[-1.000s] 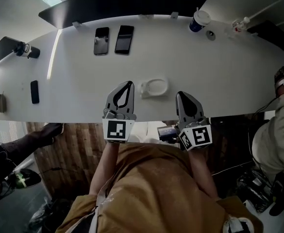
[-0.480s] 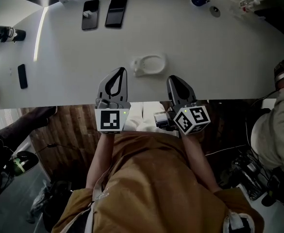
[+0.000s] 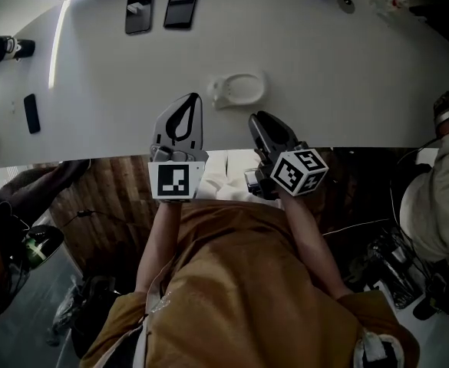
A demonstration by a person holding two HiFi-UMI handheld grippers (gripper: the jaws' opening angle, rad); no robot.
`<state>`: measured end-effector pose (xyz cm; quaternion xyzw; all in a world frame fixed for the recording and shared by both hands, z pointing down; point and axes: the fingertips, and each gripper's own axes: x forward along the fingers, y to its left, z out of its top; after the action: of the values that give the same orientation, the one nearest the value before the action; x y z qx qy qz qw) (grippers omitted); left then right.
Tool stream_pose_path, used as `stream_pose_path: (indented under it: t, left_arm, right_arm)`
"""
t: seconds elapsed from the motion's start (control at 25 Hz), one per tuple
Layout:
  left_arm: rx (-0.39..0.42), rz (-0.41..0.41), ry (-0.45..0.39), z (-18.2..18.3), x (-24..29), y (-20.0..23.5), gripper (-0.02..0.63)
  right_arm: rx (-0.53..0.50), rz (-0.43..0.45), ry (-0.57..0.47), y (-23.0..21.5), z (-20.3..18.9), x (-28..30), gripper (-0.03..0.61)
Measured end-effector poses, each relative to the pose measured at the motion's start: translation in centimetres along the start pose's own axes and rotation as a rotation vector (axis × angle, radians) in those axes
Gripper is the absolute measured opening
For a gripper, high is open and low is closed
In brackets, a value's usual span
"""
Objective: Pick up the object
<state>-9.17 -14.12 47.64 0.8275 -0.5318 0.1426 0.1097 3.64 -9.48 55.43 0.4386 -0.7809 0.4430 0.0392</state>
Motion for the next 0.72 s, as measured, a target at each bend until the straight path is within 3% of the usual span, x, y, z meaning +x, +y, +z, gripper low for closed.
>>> stream_pose_path:
  t: [0.08, 0.12, 0.28, 0.4, 0.72]
  left_arm:
    - [0.001, 0.000, 0.006, -0.2, 0.0, 0.1, 0.008]
    - [0.002, 0.001, 0.009, -0.2, -0.1, 0.1, 0.008]
    - [0.009, 0.000, 0.004, -0.1, 0.0, 0.4, 0.008]
    - [0.011, -0.002, 0.007, -0.1, 0.0, 0.8, 0.008]
    - [0.003, -0.003, 0.018, -0.4, 0.4, 2.7, 0.008]
  right_arm:
    - [0.028, 0.015, 0.022, 0.0, -0.6, 0.5, 0.080]
    - [0.051, 0.032, 0.039, 0.1, -1.0, 0.8, 0.123]
    - [0.183, 0.079, 0.072, 0.1, -2.4, 2.2, 0.187]
    - [0.265, 0.068, 0.068, -0.6, -2.9, 2.9, 0.189]
    - [0.298, 0.026, 0.092, -1.4, -3.9, 4.5, 0.206]
